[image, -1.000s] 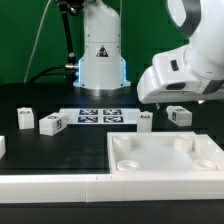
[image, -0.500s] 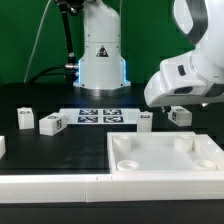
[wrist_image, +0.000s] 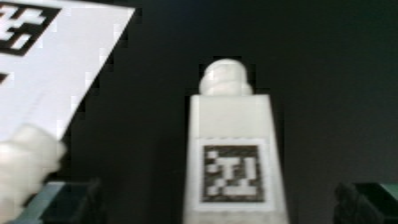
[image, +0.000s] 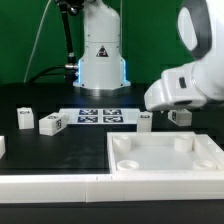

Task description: Assemble one leg

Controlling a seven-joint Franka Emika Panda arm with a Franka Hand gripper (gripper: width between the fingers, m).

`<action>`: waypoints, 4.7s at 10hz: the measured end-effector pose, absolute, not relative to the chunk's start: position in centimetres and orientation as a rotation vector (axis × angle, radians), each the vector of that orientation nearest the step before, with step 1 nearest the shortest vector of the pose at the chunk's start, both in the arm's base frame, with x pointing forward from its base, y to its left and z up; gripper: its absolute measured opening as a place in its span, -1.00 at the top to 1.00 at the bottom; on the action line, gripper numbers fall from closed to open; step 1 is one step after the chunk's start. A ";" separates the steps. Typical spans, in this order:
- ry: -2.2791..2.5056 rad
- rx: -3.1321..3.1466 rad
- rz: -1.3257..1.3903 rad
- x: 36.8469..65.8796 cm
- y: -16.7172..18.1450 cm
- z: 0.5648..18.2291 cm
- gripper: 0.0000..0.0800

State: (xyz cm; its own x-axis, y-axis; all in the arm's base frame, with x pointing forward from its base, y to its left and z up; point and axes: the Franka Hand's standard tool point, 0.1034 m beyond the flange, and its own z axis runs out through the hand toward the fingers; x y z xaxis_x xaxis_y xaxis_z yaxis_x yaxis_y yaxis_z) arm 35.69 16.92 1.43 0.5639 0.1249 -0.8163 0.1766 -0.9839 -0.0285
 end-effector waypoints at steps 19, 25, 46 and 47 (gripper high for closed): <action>0.284 2.709 -1.366 35.2 16.0 6.7 0.28; 0.292 2.924 -0.945 36.9 16.2 6.8 0.28; 0.311 3.193 0.241 48.3 10.3 11.1 0.28; 0.298 3.196 0.262 49.9 10.4 11.2 0.28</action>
Offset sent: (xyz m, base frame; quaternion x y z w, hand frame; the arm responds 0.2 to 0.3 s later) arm -0.0167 -0.0173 -0.0189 -0.0374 -0.0044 0.0030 0.9993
